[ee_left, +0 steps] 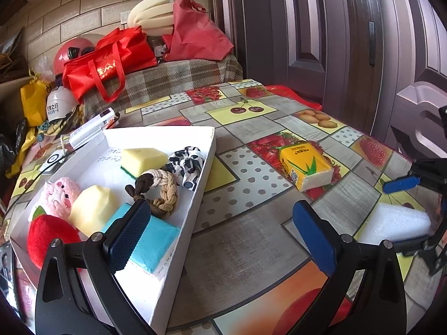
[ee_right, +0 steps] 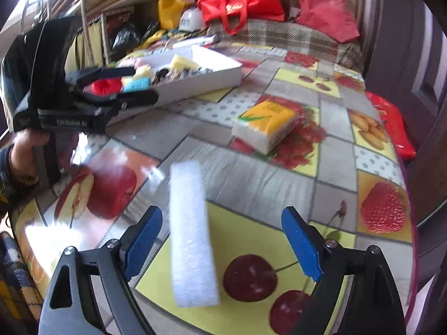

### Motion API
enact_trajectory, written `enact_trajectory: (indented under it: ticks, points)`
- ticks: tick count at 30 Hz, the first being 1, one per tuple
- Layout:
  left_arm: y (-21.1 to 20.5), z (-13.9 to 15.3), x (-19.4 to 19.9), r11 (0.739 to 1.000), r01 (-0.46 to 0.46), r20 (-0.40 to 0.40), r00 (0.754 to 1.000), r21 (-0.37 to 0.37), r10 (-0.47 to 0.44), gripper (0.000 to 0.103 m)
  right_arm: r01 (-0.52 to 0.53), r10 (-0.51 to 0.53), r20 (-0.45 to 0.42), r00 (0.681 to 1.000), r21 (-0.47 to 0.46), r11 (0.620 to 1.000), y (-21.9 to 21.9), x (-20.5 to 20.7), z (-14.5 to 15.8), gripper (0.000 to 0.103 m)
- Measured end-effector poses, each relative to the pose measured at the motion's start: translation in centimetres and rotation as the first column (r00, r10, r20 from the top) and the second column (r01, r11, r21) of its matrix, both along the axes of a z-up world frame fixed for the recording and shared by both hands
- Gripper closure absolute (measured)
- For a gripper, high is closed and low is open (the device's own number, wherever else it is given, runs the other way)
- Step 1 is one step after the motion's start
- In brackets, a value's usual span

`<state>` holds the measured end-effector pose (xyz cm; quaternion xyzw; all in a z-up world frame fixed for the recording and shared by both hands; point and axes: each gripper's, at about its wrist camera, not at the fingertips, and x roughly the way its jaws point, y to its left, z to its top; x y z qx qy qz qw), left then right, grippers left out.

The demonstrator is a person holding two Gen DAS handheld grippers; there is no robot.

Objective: Organize soft objects
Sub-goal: 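Grasp the white foam strip with right tool, then grasp the yellow tissue pack with left tool while right tool lifts the foam strip, then carry the yellow tissue pack over the tray while right tool carries the foam strip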

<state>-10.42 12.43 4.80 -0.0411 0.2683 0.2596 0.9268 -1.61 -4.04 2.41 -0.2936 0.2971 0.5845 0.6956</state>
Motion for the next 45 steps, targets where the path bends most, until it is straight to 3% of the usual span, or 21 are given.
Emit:
enact_trajectory:
  ticks: [3, 6, 7, 10, 12, 17, 19, 21, 28, 30, 32, 34, 40, 45]
  points:
    - [-0.3, 0.0, 0.2, 1.000, 0.017, -0.003, 1.000, 0.010, -0.017, 0.000, -0.036, 0.037, 0.036, 0.999, -0.028, 0.999, 0.5, -1.6, -0.5, 0.020]
    - [-0.8, -0.1, 0.6, 0.999, 0.034, -0.023, 0.999, 0.028, -0.034, 0.000, -0.080, 0.082, 0.036, 0.996, -0.066, 0.995, 1.0, -2.7, -0.9, 0.081]
    - [-1.0, -0.1, 0.8, 0.999, 0.041, -0.034, 0.999, 0.032, -0.040, 0.000, -0.081, 0.083, 0.033, 0.996, -0.062, 0.995, 1.0, -2.8, -0.8, 0.084]
    - [-1.3, -0.4, 1.7, 0.998, 0.066, -0.065, 0.996, 0.022, -0.065, 0.000, -0.006, 0.010, 0.087, 0.996, -0.043, 0.999, 0.6, -1.8, -0.3, 0.084]
    - [-1.4, -0.6, 2.4, 0.996, 0.085, -0.069, 0.994, -0.020, -0.086, 0.001, 0.099, -0.097, 0.061, 0.993, -0.027, 0.995, 0.1, 0.4, 0.1, 0.084]
    - [-1.2, -1.6, 5.7, 0.976, 0.091, -0.078, 0.991, -0.196, -0.108, 0.001, 0.395, -0.395, 0.002, 0.919, -0.015, 0.919, -0.9, 7.8, -0.2, 0.084]
    - [-1.3, -2.0, 7.5, 0.966, 0.078, -0.095, 0.990, -0.246, -0.104, 0.001, 0.431, -0.429, -0.075, 0.900, 0.005, 0.902, -1.2, 9.4, 0.0, 0.084]
    - [-1.8, -2.4, 9.7, 0.963, 0.062, -0.123, 0.988, -0.264, -0.097, 0.001, 0.456, -0.455, -0.055, 0.889, 0.009, 0.890, -0.9, 9.9, 0.0, 0.084]
    - [-3.0, -2.6, 14.6, 0.980, 0.002, -0.187, 0.982, -0.199, -0.040, 0.001, 0.506, -0.495, -0.143, 0.857, 0.049, 0.861, -0.7, 11.8, 0.0, 0.084]
    - [-2.9, -2.6, 15.9, 0.983, -0.006, -0.201, 0.979, -0.181, -0.031, 0.009, 0.507, -0.496, -0.149, 0.856, 0.053, 0.860, -0.8, 11.7, -0.1, 0.084]
    - [-2.5, -2.7, 17.0, 0.985, -0.004, -0.221, 0.975, -0.172, -0.034, 0.037, 0.508, -0.496, -0.151, 0.855, 0.053, 0.860, -0.7, 11.7, -0.1, 0.084]
    - [-2.3, -3.2, 17.7, 0.983, 0.009, -0.250, 0.967, -0.185, -0.056, 0.053, 0.509, -0.496, -0.151, 0.855, 0.053, 0.859, -0.6, 11.7, -0.1, 0.084]
    - [-2.7, -2.8, 16.7, 0.979, 0.075, -0.208, 0.972, -0.189, -0.114, 0.055, 0.519, -0.505, -0.154, 0.849, 0.064, 0.853, -0.8, 12.0, 0.0, 0.084]
    - [-3.7, -1.3, 14.1, 0.987, 0.104, -0.107, 0.987, -0.120, -0.116, 0.055, 0.546, -0.529, -0.138, 0.837, 0.146, 0.825, -1.9, 11.4, 1.1, 0.084]
